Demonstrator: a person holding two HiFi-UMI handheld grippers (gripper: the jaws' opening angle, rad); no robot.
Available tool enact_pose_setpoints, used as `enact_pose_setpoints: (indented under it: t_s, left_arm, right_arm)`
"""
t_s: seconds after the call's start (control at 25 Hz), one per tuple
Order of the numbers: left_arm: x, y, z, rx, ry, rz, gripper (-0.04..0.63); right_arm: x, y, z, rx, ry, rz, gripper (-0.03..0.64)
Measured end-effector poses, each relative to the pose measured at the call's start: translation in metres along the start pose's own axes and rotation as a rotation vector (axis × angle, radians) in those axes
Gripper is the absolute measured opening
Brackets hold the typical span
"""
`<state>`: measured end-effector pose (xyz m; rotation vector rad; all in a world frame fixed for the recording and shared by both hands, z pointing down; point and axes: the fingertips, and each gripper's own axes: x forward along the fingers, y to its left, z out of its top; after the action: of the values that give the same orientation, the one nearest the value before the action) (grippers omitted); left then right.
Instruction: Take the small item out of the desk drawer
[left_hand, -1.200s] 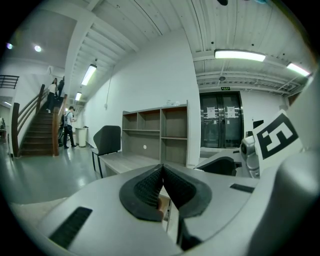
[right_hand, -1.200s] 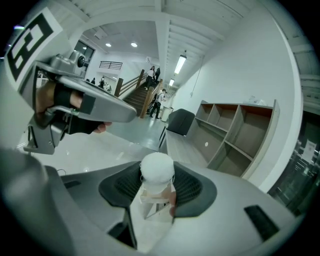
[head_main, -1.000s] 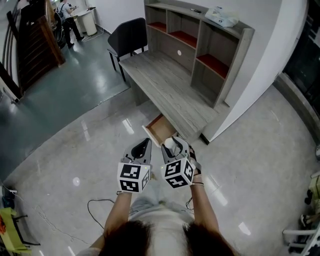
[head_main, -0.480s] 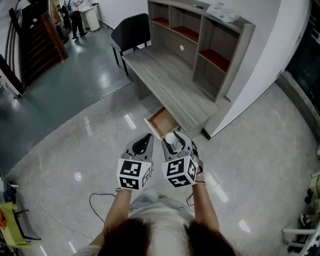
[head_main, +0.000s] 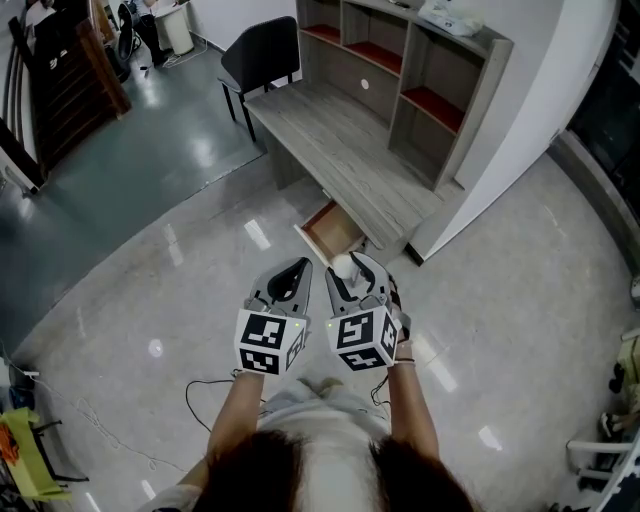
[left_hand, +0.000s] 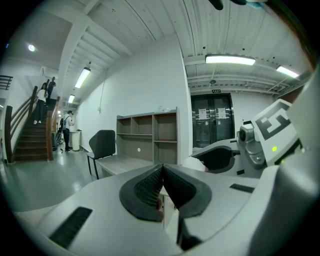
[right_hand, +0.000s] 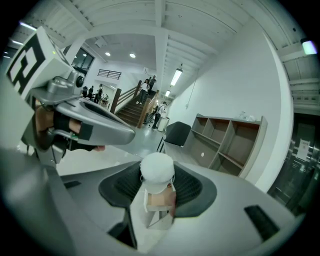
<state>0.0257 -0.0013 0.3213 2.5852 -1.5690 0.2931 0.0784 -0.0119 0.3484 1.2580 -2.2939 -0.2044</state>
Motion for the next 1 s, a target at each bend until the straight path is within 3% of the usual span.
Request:
enact_pose_setpoints:
  t_s: [1.0]
  left_arm:
    - [-0.040, 0.029, 0.033, 0.004, -0.055, -0.067, 0.017]
  right_arm:
    - [-0.029, 0.001, 0.058, 0.116, -0.100, -0.085, 0.196]
